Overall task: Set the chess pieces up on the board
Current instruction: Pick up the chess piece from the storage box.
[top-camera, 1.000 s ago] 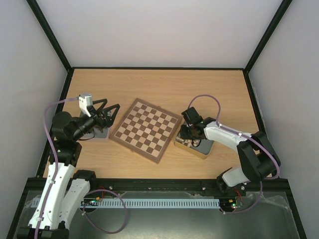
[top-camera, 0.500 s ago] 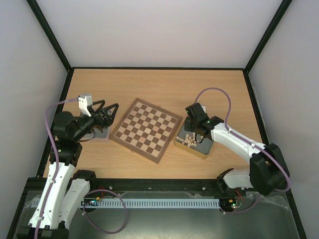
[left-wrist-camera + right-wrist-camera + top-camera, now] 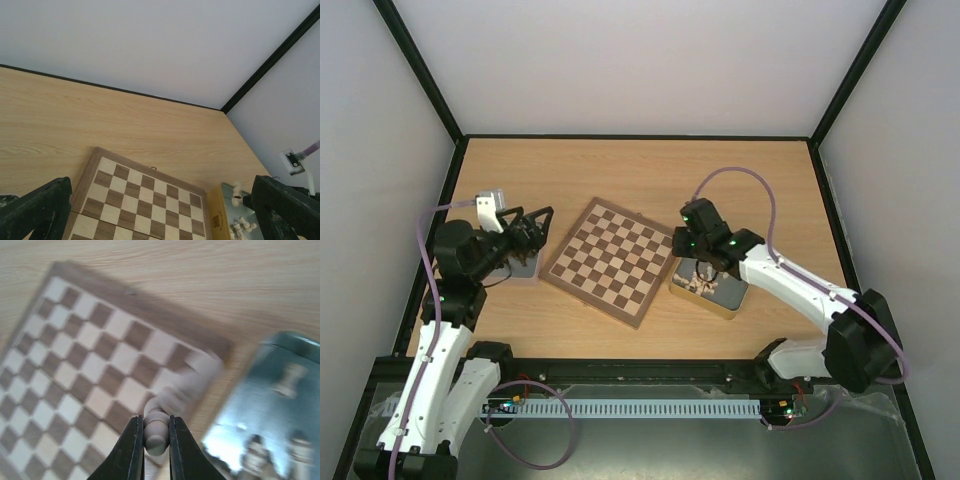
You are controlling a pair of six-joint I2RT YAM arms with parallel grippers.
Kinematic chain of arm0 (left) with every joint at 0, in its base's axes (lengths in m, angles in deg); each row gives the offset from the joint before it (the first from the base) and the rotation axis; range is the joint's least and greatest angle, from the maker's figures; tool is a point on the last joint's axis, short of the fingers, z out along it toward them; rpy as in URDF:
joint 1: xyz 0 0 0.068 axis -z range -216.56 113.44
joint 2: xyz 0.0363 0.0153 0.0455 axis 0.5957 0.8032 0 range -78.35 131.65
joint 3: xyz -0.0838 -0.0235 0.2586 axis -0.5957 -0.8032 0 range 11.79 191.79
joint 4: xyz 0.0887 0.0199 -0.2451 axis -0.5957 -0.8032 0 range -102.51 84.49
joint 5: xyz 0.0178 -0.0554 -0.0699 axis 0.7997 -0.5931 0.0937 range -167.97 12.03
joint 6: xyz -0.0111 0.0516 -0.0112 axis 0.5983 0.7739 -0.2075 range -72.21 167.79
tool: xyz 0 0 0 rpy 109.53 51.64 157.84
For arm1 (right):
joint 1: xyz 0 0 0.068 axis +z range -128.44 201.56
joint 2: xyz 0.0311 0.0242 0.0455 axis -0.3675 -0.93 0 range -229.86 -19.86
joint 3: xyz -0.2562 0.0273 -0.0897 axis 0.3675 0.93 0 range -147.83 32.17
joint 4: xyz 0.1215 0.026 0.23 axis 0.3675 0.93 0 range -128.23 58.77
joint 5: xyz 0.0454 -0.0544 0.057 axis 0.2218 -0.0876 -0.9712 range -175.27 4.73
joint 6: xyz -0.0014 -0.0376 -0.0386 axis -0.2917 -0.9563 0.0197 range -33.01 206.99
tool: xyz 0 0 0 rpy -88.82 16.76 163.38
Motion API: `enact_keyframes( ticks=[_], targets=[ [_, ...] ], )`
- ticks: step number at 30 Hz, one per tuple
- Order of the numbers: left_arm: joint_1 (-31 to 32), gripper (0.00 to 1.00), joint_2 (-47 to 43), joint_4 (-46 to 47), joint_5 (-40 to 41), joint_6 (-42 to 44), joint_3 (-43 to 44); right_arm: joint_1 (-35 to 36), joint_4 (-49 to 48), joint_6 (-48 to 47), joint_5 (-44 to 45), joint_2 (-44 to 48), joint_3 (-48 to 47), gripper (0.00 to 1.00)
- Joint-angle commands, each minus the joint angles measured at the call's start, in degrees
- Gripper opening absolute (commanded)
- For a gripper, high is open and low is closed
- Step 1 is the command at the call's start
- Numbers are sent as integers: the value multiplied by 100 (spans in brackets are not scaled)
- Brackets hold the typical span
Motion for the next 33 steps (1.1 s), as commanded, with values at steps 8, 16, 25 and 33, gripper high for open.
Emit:
enact_keyframes(
  ticks=[8, 16, 25, 33],
  targets=[
    [22, 100, -194, -839, 588, 38, 39, 1838, -844, 113, 425, -2142, -1562, 2],
    [23, 100, -326, -1139, 877, 142, 30, 2504, -795, -73, 620, -3301, -2436, 2],
    [23, 100, -139, -1158, 740, -15, -10, 2530, -767, 32, 905, -3392, -2367, 2],
    [51, 98, 184, -692, -56, -914, -526, 2513, -1643, 441, 929, -3203, -1906, 2]
  ],
)
